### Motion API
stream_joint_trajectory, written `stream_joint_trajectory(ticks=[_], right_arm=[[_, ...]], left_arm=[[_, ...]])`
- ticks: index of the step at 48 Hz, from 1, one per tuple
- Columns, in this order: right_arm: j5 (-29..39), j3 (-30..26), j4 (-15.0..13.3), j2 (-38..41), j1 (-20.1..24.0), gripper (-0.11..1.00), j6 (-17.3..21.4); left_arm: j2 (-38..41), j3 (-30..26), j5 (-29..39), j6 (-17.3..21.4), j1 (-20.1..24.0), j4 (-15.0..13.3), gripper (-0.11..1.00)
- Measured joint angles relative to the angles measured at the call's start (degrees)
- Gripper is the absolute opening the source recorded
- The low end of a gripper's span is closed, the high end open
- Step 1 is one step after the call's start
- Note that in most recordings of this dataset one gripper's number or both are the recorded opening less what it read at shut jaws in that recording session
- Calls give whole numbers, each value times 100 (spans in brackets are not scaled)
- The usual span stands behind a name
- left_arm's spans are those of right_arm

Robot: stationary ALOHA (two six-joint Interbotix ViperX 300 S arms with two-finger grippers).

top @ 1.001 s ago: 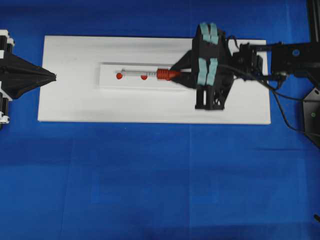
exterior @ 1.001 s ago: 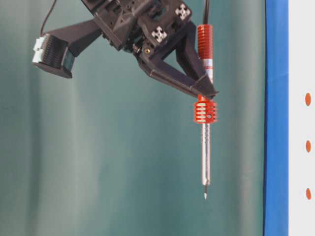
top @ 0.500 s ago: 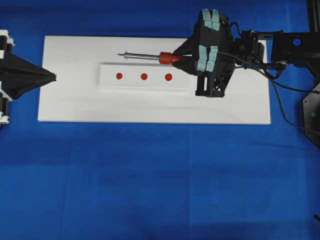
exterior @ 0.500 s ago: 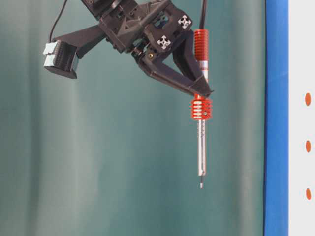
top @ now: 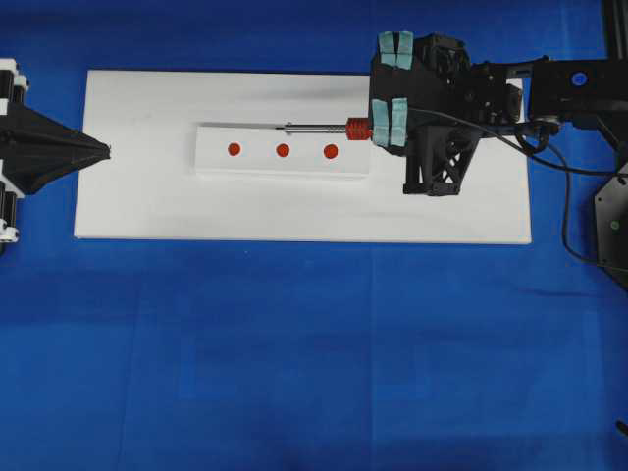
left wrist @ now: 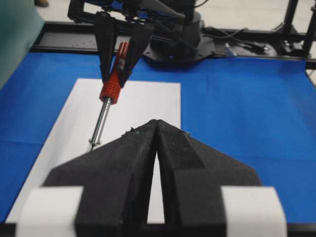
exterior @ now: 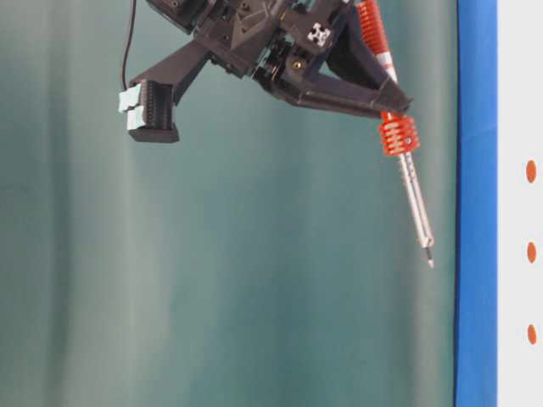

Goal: Touch the tip of the soldering iron to the mark.
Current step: 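Swing the iron tip above the red dots, pointing it downward, then lower the iron tip onto the leftmost red dot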

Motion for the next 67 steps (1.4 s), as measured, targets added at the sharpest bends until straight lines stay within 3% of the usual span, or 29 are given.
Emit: stream_joint_trajectory(ticks=[51, 67], right_arm=[[-105, 0, -9, 9, 0, 6, 0], [-105, -281, 0, 501, -9, 6, 0]], left_arm=[[0, 0, 0, 0, 0, 0, 2], [0, -9, 0, 0, 0, 0, 2]])
